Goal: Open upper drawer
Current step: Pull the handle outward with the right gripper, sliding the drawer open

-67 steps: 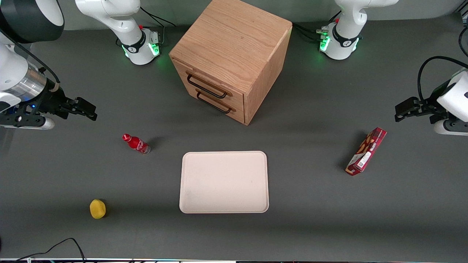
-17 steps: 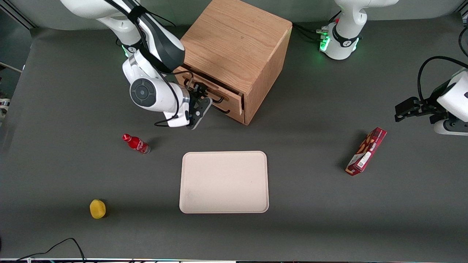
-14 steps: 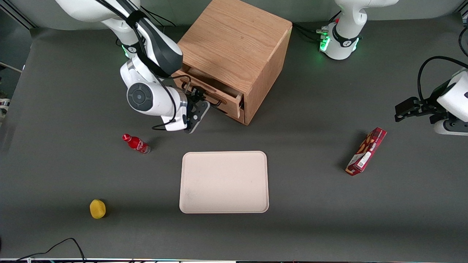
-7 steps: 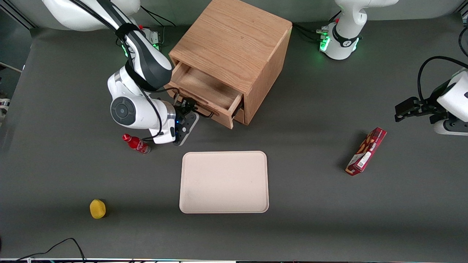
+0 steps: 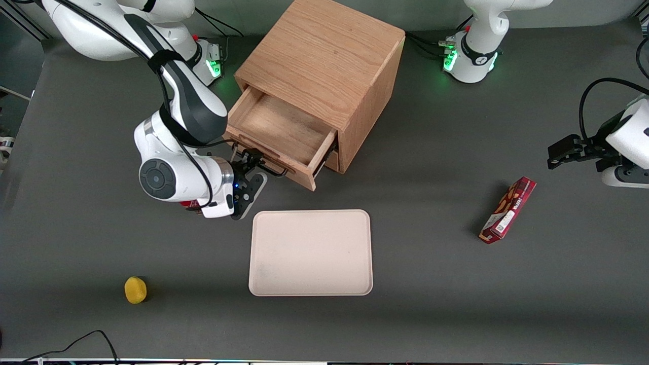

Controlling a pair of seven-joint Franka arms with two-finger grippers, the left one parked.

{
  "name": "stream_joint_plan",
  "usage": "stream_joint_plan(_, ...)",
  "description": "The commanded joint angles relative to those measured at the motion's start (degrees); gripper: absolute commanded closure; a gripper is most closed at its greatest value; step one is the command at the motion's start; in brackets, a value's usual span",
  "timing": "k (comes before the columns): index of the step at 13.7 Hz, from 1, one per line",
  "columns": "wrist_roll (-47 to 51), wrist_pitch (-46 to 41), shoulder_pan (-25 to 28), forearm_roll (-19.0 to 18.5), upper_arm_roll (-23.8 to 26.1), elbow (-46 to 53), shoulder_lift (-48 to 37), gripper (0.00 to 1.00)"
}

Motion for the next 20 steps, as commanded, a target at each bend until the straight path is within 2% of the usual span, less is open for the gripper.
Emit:
stream_joint_plan(1, -1.97, -1.54, 0.72, -2.32, -1.33, 3.44, 1.51, 0.00)
stream_joint_plan(4, -3.91, -4.43, 0.46, -3.38, -1.86, 6.77, 3.18, 0.00)
stream_joint_plan(10, -10.05, -4.79, 0.63, -3.91, -4.24, 8.19, 3.36, 0.00)
stream_joint_plan(16, -13.66, -4.88, 0.46, -7.69, -4.33, 11.70, 5.11, 0.00)
stream_joint_plan(20, -17.88, -4.88, 0.89, -7.51, -7.75, 14.16, 6.52, 0.00)
